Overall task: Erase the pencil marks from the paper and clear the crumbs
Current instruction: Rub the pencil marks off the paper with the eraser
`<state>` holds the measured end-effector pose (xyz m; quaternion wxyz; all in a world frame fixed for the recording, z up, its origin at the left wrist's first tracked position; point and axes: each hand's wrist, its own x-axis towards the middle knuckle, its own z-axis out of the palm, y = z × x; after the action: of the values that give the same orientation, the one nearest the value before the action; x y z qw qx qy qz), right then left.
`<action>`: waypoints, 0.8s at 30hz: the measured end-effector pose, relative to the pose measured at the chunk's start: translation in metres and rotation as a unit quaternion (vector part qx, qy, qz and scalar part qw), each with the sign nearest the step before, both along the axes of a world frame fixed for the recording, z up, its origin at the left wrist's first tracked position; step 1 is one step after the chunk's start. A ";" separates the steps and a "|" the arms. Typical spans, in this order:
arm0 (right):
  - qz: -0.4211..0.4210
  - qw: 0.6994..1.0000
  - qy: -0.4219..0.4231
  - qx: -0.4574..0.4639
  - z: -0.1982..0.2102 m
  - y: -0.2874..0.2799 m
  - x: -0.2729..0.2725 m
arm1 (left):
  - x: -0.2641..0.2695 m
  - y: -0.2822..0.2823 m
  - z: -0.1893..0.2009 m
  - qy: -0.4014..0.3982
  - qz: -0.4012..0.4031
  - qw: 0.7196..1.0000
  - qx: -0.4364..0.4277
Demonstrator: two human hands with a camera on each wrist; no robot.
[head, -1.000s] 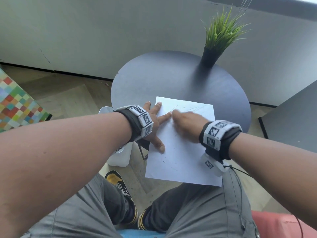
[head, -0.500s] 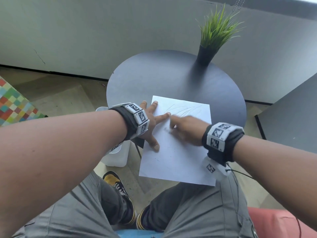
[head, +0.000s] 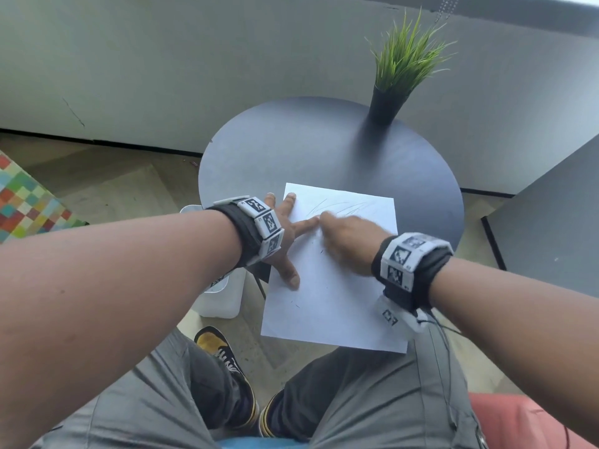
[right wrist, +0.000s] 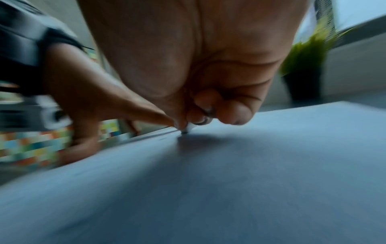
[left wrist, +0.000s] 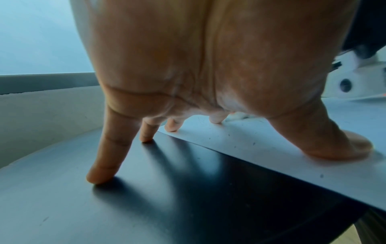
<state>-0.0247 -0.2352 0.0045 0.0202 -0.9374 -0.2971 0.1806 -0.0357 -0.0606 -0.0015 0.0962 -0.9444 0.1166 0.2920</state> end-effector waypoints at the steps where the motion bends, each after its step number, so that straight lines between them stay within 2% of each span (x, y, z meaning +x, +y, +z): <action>1: 0.057 0.998 0.034 0.000 -0.001 0.005 -0.013 | 0.000 0.000 0.000 0.000 0.002 1.000 0.000; 3: 0.109 0.991 0.077 0.005 0.002 0.005 -0.020 | -0.001 0.000 0.000 -0.003 0.002 1.000 0.000; 4: 0.088 0.994 0.067 0.013 0.003 0.002 -0.012 | -0.001 0.000 0.000 -0.004 -0.001 1.000 -0.002; 7: -0.049 0.999 0.000 0.012 0.000 -0.011 0.017 | 0.000 0.000 0.000 -0.009 -0.005 1.000 0.000; 8: -0.048 0.999 -0.008 0.000 0.000 -0.009 0.011 | 0.000 0.000 -0.001 -0.008 -0.003 1.000 0.001; 11: 0.079 0.996 0.045 -0.015 -0.001 0.007 -0.023 | -0.001 0.000 -0.001 -0.003 0.001 1.000 0.001; 13: 0.098 0.993 0.063 -0.012 0.001 0.005 -0.024 | -0.001 0.000 -0.001 -0.002 0.002 1.000 -0.001; 16: -0.081 0.997 0.010 -0.003 0.002 -0.007 0.017 | 0.000 0.000 -0.001 -0.007 -0.002 1.000 -0.002; 17: -0.113 0.994 -0.005 -0.010 0.002 -0.009 0.022 | -0.001 0.000 -0.001 -0.006 -0.002 1.000 -0.001; 19: -0.076 0.997 -0.013 -0.019 0.003 -0.002 0.010 | -0.001 0.000 0.001 -0.003 0.001 1.000 -0.002; 22: 0.052 0.997 0.053 -0.007 0.003 0.004 -0.019 | -0.003 0.001 0.001 0.002 0.009 1.000 -0.014; 24: 0.029 0.999 0.033 -0.008 0.003 -0.001 -0.007 | -0.002 0.001 0.001 0.002 0.004 1.000 -0.010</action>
<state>-0.0315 -0.2363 0.0072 0.0173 -0.9223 -0.3215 0.2139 -0.0378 -0.0597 -0.0006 0.0853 -0.9452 0.1161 0.2929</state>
